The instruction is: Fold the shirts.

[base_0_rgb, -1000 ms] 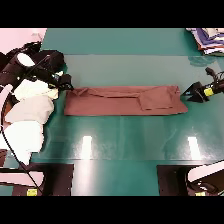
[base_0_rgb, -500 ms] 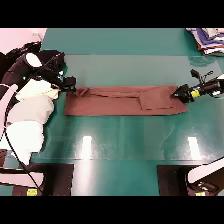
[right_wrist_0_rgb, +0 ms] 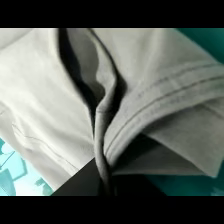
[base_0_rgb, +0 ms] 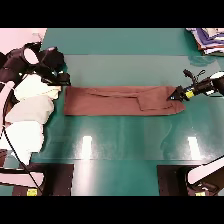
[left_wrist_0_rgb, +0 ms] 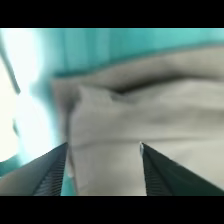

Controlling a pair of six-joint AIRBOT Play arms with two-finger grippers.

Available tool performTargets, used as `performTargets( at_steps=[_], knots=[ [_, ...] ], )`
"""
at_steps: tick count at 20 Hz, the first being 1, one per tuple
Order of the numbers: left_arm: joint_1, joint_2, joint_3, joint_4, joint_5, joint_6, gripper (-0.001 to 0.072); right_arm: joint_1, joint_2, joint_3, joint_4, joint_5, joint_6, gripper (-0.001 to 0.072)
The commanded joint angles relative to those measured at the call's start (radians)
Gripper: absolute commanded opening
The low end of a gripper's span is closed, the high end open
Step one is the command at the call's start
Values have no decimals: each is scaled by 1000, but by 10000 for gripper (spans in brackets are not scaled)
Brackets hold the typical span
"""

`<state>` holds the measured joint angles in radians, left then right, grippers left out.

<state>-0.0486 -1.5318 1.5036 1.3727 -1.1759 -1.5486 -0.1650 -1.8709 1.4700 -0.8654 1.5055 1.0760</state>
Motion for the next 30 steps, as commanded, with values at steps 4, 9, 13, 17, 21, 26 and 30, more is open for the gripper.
performTargets(
  at_steps=[4, 9, 13, 17, 21, 26, 30],
  knots=[
    [-40, -1, 149, -76, -12, -8, 28, 7, 113, 1, 8, 6, 8, 11],
    [-262, -68, 149, -170, 109, -4, 27, 66, 210, 117, 10, 57, 138, 10],
    [-438, -216, 149, -231, 206, -5, 27, 193, 214, 316, 10, 122, 219, 10],
    [-509, -354, 150, -334, 238, 20, 27, 319, 214, 457, 10, 117, 261, 10],
    [-514, -392, 150, -415, 275, 37, 27, 419, 214, 527, 10, 95, 263, 10],
    [-511, -391, 150, -414, 287, 38, 27, 515, 213, 532, 10, 10, 249, 10],
    [-431, -353, 165, -372, 219, 38, 27, 574, 212, 532, 10, -53, 225, 10]
  ],
)
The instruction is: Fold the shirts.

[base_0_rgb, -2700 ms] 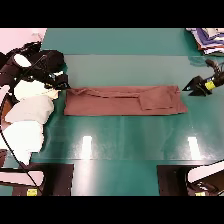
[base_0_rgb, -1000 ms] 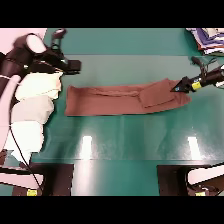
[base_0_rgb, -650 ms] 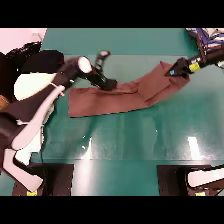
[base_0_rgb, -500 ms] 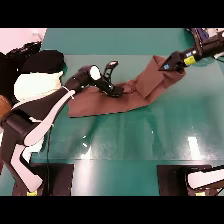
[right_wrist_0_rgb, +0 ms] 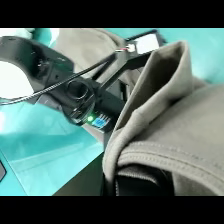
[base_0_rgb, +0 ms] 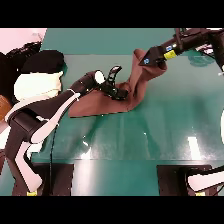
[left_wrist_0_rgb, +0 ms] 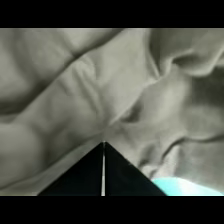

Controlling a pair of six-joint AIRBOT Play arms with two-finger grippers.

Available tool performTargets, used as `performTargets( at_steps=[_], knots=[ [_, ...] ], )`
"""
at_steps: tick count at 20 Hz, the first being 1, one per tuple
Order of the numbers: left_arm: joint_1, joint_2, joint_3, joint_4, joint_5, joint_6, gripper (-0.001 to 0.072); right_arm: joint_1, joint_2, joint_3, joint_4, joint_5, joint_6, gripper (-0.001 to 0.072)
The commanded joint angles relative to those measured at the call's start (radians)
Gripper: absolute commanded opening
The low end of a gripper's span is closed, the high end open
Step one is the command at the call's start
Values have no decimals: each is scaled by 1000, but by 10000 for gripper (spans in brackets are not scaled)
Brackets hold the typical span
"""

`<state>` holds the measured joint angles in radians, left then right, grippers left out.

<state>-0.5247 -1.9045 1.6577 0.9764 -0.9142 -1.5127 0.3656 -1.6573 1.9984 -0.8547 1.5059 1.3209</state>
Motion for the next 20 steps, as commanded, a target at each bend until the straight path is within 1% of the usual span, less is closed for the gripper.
performTargets(
  at_steps=[1, 3, 4, 5, 8, 9, 10, 11, 12, 14, 15, 16, 17, 19, 20],
  knots=[
    [82, 39, 25, 46, -73, 2, 27, 59, -6, 3, 0, -69, -23, 11],
    [172, 91, 60, 102, -127, 2, 28, 100, -25, 4, 1, -104, -26, 12],
    [223, 122, 82, 124, -155, 2, 28, 129, -42, 4, 10, -127, -46, 12],
    [271, 153, 103, 144, -178, 2, 28, 158, -63, 4, 54, -151, -81, 12],
    [411, 234, 177, 159, -243, 3, 28, 262, -159, 4, 258, -273, -200, 14],
    [450, 261, 192, 159, -256, 3, 28, 300, -195, 5, 307, -298, -248, 41],
    [481, 282, 198, 161, -260, 3, 28, 340, -233, 16, 335, -323, -295, 252],
    [508, 307, 198, 163, -262, 3, 28, 373, -270, 44, 340, -336, -298, 456],
    [531, 328, 198, 163, -267, 3, 28, 400, -301, 75, 336, -336, -302, 590],
    [562, 363, 198, 168, -286, 3, 28, 404, -314, 76, 327, -334, -301, 589],
    [570, 373, 198, 172, -296, 7, 28, 383, -299, 49, 326, -318, -298, 557],
    [570, 378, 198, 172, -312, 30, 28, 348, -273, 5, 315, -294, -278, 538],
    [570, 380, 197, 174, -336, 42, 28, 308, -246, -36, 272, -260, -250, 537],
    [570, 380, 196, 172, -376, 54, 28, 209, -183, -136, 132, -184, -183, 536],
    [570, 380, 196, 172, -388, 54, 28, 161, -150, -196, 73, -172, -161, 536]
  ],
)
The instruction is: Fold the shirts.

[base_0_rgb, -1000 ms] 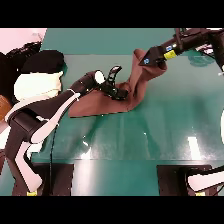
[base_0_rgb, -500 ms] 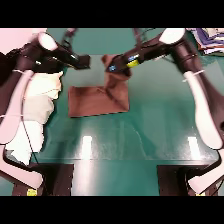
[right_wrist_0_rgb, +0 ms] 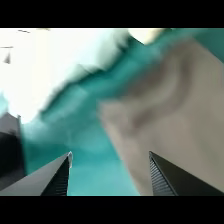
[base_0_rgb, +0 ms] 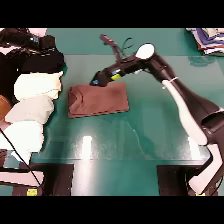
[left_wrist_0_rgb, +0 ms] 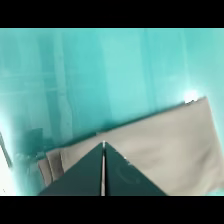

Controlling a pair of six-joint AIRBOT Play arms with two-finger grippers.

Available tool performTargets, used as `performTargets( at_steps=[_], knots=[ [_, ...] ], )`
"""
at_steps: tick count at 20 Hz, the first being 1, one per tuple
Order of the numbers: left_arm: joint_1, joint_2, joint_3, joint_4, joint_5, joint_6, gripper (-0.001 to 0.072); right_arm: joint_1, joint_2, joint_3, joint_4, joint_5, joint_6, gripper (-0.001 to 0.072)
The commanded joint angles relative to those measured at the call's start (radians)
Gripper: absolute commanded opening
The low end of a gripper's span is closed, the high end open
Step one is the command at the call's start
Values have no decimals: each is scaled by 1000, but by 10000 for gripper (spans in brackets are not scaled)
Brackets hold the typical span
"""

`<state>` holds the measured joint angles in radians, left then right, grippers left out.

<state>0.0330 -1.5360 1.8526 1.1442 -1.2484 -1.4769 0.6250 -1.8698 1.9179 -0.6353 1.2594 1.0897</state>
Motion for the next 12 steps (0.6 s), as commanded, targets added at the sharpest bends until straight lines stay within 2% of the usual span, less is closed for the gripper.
performTargets(
  at_steps=[1, 4, 5, 6, 9, 12],
  knots=[
    [12, 11, 2, 4, -58, 18, 28, -155, 94, -182, -192, 72, 106, 536],
    [12, 11, 2, 3, -60, 18, 28, -295, 138, -346, -217, 24, 160, 558],
    [12, 11, 2, 3, -60, 18, 28, -327, 132, -388, -200, 9, 160, 678],
    [10, 11, 2, 3, -60, 18, 28, -346, 116, -418, -160, 5, 159, 698],
    [-6, 10, 2, 5, -56, 18, 28, -341, 19, -444, -28, 19, 158, 698],
    [-36, 9, 2, 5, -45, 18, 28, -266, -96, -366, 50, 27, 151, 697]
  ],
)
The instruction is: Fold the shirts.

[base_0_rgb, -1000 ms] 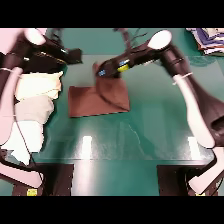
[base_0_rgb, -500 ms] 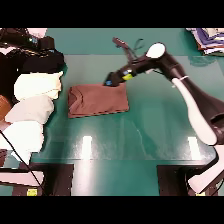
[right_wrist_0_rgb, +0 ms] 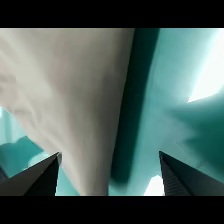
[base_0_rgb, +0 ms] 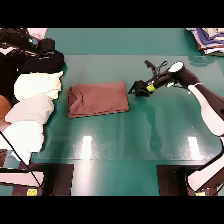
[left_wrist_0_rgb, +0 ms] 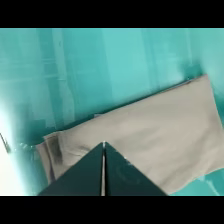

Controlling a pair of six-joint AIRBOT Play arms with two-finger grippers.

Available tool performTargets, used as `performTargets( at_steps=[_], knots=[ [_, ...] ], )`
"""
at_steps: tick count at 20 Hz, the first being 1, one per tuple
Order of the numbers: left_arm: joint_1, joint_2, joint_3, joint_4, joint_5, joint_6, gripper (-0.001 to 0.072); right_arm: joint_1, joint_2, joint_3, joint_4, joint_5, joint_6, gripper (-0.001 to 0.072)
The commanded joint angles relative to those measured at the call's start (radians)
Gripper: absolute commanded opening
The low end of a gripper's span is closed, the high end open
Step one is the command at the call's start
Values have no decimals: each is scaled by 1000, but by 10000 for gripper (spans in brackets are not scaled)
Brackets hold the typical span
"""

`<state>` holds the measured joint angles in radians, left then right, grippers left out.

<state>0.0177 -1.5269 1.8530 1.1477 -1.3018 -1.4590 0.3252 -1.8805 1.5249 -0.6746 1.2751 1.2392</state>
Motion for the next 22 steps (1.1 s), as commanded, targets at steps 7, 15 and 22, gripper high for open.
performTargets(
  at_steps=[7, 15, 22],
  knots=[
    [-49, 0, 1, -2, -20, 0, 28, 177, -237, 262, 159, 17, -2, 193],
    [-49, 1, 1, -5, -89, 1, 27, -5, -73, 254, -17, 26, -2, 12],
    [-49, 1, 1, -30, -80, 1, 27, -507, 339, -127, -175, -109, 50, 12]
  ],
)
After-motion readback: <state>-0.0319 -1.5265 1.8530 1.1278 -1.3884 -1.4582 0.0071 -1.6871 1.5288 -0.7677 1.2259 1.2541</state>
